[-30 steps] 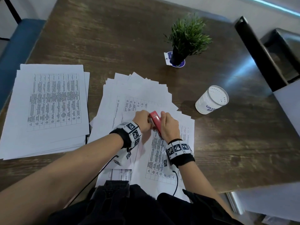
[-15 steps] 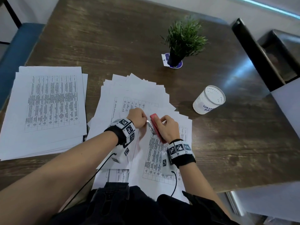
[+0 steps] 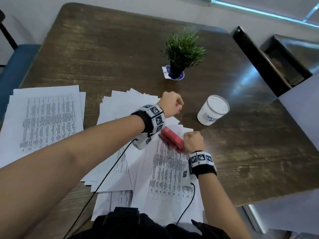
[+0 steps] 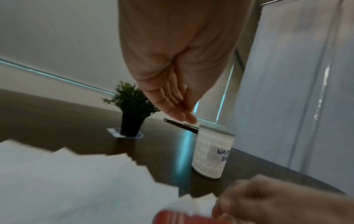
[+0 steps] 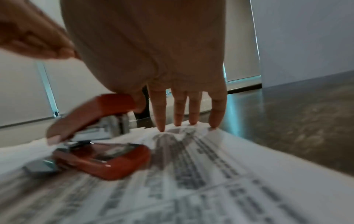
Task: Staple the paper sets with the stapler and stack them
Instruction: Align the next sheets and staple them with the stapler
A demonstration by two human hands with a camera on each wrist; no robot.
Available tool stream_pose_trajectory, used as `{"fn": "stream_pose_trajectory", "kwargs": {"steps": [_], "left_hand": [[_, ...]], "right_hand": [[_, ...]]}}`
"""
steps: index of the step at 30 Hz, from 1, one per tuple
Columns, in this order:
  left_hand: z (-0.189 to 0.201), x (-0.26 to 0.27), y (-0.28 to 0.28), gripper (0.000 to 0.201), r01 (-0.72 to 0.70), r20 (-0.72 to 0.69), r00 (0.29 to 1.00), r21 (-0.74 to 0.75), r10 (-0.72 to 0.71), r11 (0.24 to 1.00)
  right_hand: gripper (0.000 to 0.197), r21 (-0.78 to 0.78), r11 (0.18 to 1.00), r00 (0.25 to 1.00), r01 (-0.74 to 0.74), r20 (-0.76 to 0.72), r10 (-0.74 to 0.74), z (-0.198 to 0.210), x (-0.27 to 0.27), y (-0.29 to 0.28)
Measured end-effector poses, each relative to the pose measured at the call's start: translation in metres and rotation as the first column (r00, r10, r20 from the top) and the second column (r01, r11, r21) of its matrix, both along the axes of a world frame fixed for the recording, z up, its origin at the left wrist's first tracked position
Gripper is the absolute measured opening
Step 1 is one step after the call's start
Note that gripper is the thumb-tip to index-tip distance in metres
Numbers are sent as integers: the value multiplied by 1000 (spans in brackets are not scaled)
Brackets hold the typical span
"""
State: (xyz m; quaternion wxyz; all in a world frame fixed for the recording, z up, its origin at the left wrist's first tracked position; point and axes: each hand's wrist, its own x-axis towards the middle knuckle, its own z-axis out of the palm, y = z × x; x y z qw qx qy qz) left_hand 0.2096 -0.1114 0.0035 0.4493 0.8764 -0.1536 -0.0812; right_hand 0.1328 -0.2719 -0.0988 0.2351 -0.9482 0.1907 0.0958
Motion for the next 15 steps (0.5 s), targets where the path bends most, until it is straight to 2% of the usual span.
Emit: {"fn": "stream_pose_trajectory", "kwargs": {"steps": [3,6,13,15], "left_hand": [[17,13,-34,9,104,42,994,17,-105,994],[23,26,-64,10,158,100,982,31,-160,987],[15,44,-119,19,128,85,989,-56,-123,990],[12,46,-127,24,143,71,987,-30,-141,989]], "right_hand": [[29,-16,994,994,-108,27,108,-14,-6,-17],[27,1,991,989,-132,71,131,-15,-14,-28],[31,-34,983,981,-181,70,183,-20,-22,-42],[28,-45,984,981,-172,85,176,-19,-20,-42]]}}
